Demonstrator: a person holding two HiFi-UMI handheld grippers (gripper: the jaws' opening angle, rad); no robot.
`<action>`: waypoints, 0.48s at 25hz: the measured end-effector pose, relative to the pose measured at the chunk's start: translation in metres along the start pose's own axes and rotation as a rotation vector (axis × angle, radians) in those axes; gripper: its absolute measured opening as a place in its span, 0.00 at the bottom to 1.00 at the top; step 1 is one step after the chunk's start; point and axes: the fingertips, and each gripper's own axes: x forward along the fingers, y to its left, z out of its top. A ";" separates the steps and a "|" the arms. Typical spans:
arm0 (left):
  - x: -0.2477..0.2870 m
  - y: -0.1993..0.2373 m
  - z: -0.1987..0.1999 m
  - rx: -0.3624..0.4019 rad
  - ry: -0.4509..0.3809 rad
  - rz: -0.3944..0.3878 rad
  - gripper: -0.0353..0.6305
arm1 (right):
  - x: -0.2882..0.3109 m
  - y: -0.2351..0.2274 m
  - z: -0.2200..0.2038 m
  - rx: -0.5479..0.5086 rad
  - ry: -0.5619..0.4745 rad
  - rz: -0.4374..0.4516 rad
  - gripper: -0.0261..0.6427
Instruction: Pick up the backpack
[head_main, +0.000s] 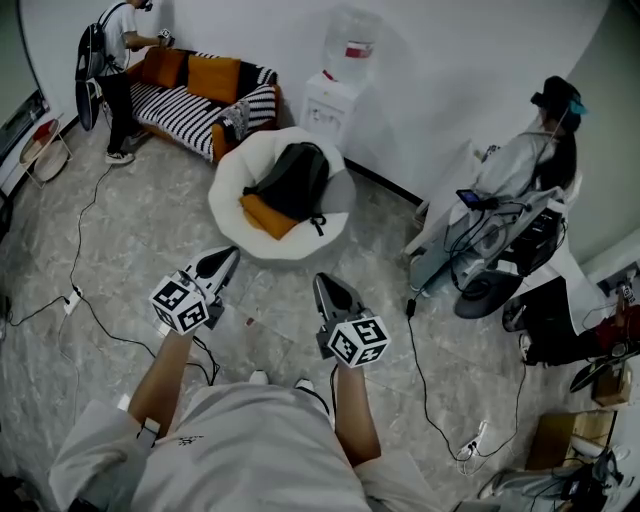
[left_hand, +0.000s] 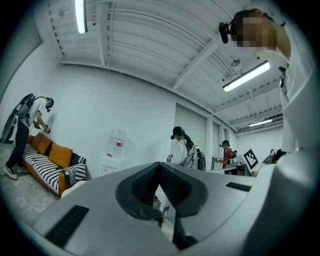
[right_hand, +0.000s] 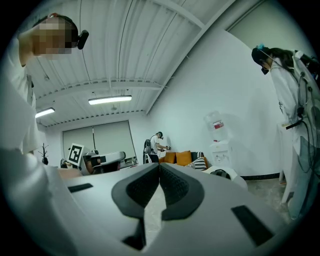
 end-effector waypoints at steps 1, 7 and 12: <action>0.004 0.005 0.002 0.000 0.004 -0.001 0.06 | 0.006 -0.002 0.001 0.001 0.007 0.001 0.05; 0.003 0.018 0.007 0.015 0.009 -0.002 0.06 | 0.021 0.004 0.003 -0.007 0.014 0.011 0.05; -0.007 0.031 0.010 -0.003 0.006 0.020 0.06 | 0.033 0.013 0.002 -0.018 0.018 0.004 0.05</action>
